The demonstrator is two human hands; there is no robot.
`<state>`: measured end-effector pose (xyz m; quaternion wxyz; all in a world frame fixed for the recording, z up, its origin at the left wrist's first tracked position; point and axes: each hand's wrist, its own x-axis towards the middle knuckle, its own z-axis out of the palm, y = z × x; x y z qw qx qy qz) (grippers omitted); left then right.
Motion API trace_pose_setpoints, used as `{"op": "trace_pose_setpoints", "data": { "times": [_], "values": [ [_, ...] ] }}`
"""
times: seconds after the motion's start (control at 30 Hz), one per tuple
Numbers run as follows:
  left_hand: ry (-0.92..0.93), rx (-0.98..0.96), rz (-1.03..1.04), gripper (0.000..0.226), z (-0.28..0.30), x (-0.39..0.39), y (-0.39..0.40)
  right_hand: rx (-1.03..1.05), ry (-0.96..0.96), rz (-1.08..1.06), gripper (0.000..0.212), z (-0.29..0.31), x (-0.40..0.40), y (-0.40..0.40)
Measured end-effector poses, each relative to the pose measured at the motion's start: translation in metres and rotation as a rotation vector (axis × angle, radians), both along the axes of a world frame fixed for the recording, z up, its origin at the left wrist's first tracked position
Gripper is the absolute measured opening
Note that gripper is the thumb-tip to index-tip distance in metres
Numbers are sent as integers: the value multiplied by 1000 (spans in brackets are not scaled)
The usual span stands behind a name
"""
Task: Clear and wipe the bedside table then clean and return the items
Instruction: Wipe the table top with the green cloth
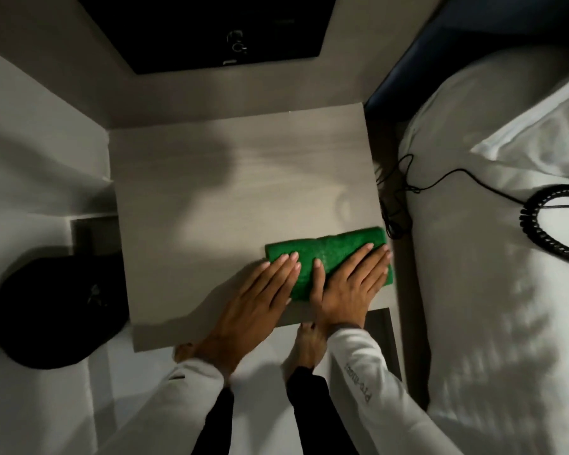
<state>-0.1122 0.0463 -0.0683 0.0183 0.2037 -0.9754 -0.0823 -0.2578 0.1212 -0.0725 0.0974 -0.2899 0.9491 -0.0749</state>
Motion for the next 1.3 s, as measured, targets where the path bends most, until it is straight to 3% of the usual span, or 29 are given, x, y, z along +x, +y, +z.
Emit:
{"op": "trace_pose_setpoints", "data": {
  "times": [0.1, 0.23, 0.33, 0.53, 0.7, 0.97, 1.13, 1.3],
  "values": [
    [79, -77, -4, 52, -6, -22, -57, -78, 38, 14, 94, -9, -26, -54],
    [50, -237, 14, 54, -14, -52, -167, -159, 103, 41, 98, -22, -60, -158],
    [-43, -214, 46, 54, -9, -63, -223, -131, 111, 64, 105, -22, -76, -218],
    [-58, -89, 65, 64, 5, -35, -230, -115, 118, 118, 106, -21, -53, -231],
    [-94, -172, 150, 58, 5, 57, -229, -177, 62, 274, 94, -12, 40, -246],
    [-131, -195, 227, 53, 9, 150, -174, -177, 14, 438, 83, -5, 116, -190],
    [-239, -193, 139, 61, 23, 189, -113, -81, -50, 392, 84, 9, 158, -109],
    [-164, -134, 127, 56, 24, 190, -21, 61, -70, 395, 80, 22, 160, -12]
  ]
}}
